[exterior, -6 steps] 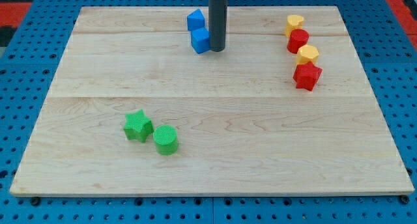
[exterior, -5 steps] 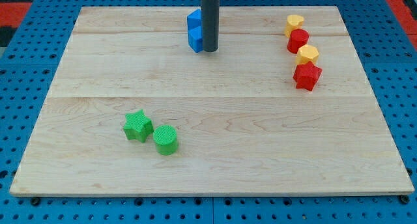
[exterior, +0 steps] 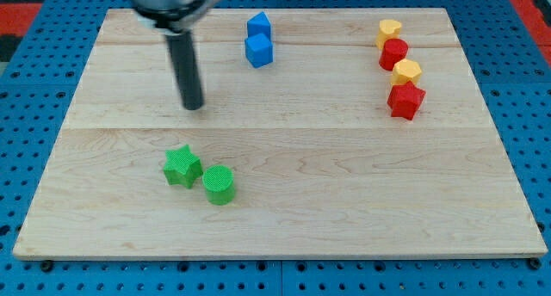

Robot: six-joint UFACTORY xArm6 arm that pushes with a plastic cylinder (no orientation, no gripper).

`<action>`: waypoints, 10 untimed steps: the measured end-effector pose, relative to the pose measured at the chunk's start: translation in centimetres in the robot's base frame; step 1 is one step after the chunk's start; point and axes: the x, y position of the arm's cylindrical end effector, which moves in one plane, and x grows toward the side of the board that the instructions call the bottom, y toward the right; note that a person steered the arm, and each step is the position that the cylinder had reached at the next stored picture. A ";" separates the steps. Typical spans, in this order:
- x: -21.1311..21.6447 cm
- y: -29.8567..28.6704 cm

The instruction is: Move the green star diagonally top left to the red star

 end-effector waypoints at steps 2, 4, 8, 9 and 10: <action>7.6 -5.5; 12.6 0.0; 14.4 6.1; 12.3 6.4; 7.4 6.5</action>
